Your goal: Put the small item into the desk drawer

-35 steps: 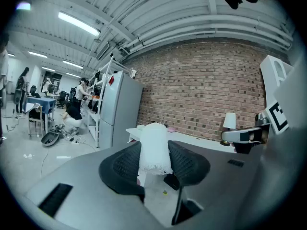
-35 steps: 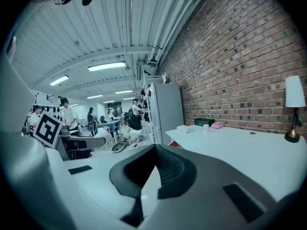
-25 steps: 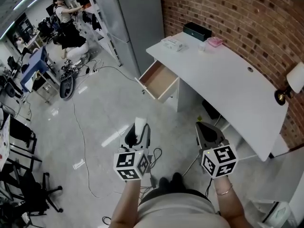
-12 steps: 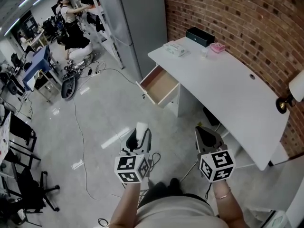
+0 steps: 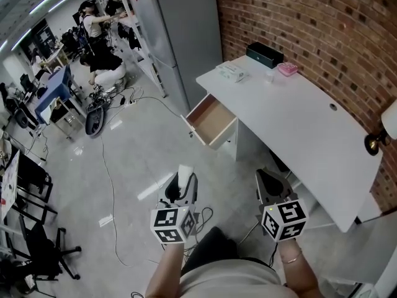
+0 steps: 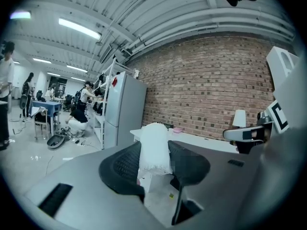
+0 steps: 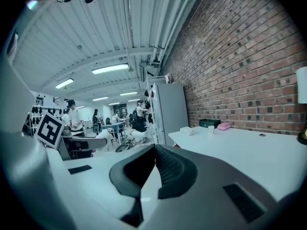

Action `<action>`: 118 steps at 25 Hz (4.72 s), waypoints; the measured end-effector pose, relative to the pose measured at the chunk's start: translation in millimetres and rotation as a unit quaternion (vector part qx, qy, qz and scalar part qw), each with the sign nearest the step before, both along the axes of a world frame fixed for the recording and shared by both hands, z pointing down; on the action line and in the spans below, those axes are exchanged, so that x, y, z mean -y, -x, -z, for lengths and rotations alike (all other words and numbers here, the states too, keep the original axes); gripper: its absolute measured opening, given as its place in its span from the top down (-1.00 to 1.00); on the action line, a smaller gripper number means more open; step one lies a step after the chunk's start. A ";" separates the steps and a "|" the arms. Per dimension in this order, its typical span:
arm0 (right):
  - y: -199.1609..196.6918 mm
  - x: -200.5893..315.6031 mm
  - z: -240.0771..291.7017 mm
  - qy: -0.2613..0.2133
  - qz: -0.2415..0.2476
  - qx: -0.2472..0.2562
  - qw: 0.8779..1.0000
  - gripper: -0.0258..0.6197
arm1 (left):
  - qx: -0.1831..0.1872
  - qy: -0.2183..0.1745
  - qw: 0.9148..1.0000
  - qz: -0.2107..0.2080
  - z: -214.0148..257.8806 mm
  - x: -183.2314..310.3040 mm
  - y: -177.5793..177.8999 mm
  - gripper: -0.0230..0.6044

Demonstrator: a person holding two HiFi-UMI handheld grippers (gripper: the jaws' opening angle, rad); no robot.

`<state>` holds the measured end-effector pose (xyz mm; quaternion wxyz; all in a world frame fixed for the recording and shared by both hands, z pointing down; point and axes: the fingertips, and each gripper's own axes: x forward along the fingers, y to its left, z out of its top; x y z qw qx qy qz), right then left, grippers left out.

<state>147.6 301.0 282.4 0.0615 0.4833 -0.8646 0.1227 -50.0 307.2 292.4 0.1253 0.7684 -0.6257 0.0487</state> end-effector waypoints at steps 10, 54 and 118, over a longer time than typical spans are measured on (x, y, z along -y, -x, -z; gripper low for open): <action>6.8 51.4 -18.5 0.017 -0.001 0.005 1.000 0.90 | 0.007 0.007 1.000 -0.003 -14.9 63.0 6.7 0.32; 113.9 425.5 -76.5 0.082 -0.029 -0.017 0.996 0.90 | 0.025 0.073 0.997 -0.030 -105.4 467.8 102.5 0.32; 128.7 485.7 -260.8 0.158 0.014 -0.017 0.987 0.90 | 0.211 0.332 0.890 -0.230 -528.3 613.6 -14.0 0.32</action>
